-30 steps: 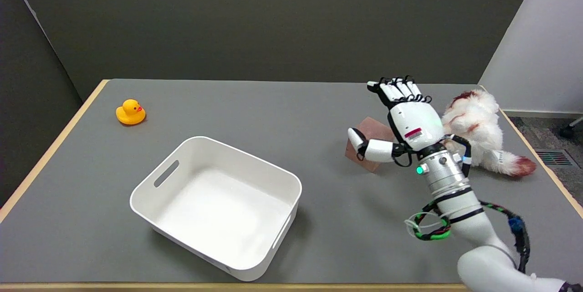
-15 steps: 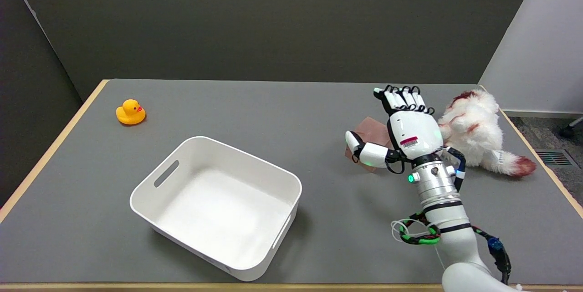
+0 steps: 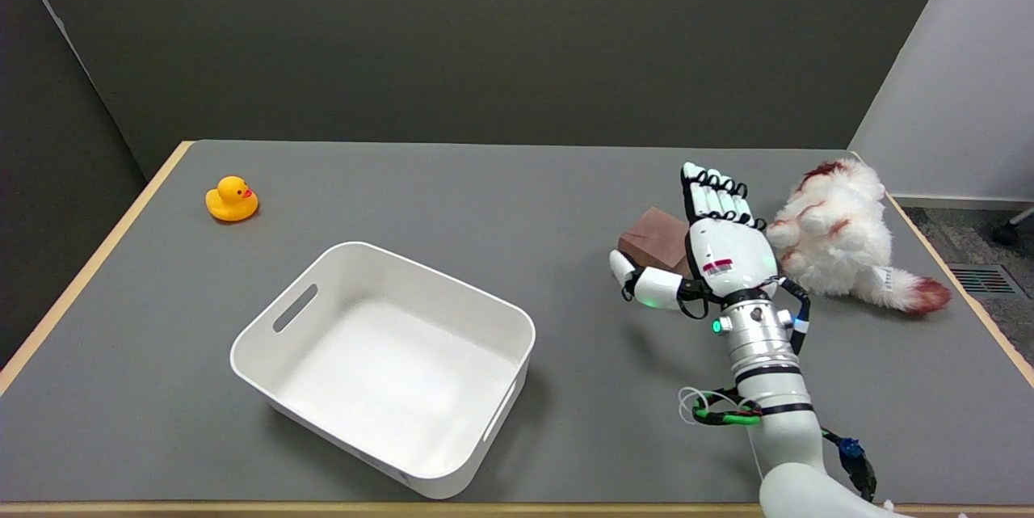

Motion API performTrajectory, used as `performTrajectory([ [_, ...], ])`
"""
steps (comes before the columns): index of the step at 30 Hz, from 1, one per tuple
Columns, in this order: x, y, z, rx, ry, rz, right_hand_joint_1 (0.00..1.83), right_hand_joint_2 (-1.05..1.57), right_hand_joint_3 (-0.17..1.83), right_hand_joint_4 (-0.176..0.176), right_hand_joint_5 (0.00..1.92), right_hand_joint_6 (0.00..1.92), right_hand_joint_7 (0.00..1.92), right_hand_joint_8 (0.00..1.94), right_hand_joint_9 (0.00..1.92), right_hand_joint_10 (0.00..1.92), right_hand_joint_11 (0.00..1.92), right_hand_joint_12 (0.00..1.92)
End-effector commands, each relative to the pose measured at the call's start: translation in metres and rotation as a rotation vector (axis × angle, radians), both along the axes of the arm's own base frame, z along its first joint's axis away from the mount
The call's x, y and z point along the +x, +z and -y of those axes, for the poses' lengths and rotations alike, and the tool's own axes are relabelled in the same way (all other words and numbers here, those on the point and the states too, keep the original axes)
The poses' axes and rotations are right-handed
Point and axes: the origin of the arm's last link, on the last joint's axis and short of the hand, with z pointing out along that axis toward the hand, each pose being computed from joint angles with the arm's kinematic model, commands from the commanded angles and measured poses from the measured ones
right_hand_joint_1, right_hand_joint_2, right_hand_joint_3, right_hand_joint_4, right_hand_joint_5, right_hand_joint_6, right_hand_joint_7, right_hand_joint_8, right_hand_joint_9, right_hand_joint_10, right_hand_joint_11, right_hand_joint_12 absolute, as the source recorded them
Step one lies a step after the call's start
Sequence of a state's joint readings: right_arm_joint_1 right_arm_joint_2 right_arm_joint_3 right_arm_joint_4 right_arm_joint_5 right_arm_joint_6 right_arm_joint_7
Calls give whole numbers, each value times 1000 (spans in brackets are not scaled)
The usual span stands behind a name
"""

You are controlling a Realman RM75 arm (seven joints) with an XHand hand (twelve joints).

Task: Pick up wooden cube.

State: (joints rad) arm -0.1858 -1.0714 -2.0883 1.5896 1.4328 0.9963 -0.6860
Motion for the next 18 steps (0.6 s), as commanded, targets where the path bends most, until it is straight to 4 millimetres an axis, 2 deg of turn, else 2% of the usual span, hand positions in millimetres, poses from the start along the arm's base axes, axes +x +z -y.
performTrajectory([
  [1,-16,-2,3,-46,-63,50,383,519,791,-167,-1,-1,-1,-1,-1,-1,-1,44],
  [5,-20,1,6,-54,-75,53,386,525,775,-164,-1,-1,-1,-1,-1,-1,-1,38],
  [7,-21,4,8,-60,-79,45,417,578,637,-153,-1,-1,-1,-1,-1,-1,-1,16],
  [18,-25,12,20,-53,-100,47,379,552,685,-151,-1,-1,-1,-1,-1,-1,-1,164],
])
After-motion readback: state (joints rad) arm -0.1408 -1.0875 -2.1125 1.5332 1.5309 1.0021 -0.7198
